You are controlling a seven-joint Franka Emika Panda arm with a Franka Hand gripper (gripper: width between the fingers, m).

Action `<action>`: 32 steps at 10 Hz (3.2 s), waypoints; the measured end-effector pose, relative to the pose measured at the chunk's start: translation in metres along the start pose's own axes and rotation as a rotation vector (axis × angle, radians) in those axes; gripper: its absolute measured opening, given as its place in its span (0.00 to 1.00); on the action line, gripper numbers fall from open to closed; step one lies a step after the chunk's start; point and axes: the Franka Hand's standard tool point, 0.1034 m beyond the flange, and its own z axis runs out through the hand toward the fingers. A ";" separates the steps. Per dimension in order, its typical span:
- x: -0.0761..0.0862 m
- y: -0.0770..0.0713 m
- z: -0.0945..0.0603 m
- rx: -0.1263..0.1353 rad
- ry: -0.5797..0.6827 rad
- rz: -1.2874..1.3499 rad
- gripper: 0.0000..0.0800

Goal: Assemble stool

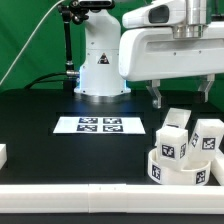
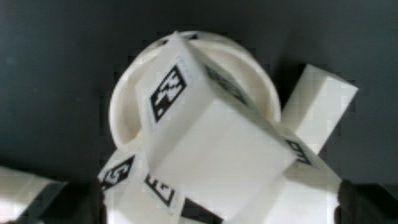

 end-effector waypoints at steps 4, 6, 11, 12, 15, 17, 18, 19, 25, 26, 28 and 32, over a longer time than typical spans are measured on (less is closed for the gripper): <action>-0.002 0.004 0.001 -0.023 -0.014 -0.285 0.81; -0.002 0.002 0.001 -0.033 -0.028 -0.472 0.81; -0.007 0.006 0.010 -0.042 -0.071 -0.880 0.81; -0.008 0.007 0.011 -0.044 -0.077 -0.917 0.81; -0.011 0.007 0.016 -0.039 -0.085 -0.899 0.64; -0.012 0.008 0.017 -0.038 -0.088 -0.897 0.42; -0.012 0.009 0.017 -0.038 -0.088 -0.895 0.42; -0.013 0.009 0.017 -0.039 -0.088 -0.879 0.42; -0.013 0.009 0.018 -0.050 -0.079 -0.556 0.42; -0.014 0.009 0.018 -0.053 -0.077 -0.473 0.42; -0.012 0.008 0.019 -0.064 -0.062 -0.279 0.42; -0.011 0.004 0.019 -0.073 -0.035 0.161 0.42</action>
Offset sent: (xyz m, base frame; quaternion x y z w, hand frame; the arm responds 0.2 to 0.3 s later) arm -0.0025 0.0047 -0.0037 -0.0062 0.0008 -0.2548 0.9670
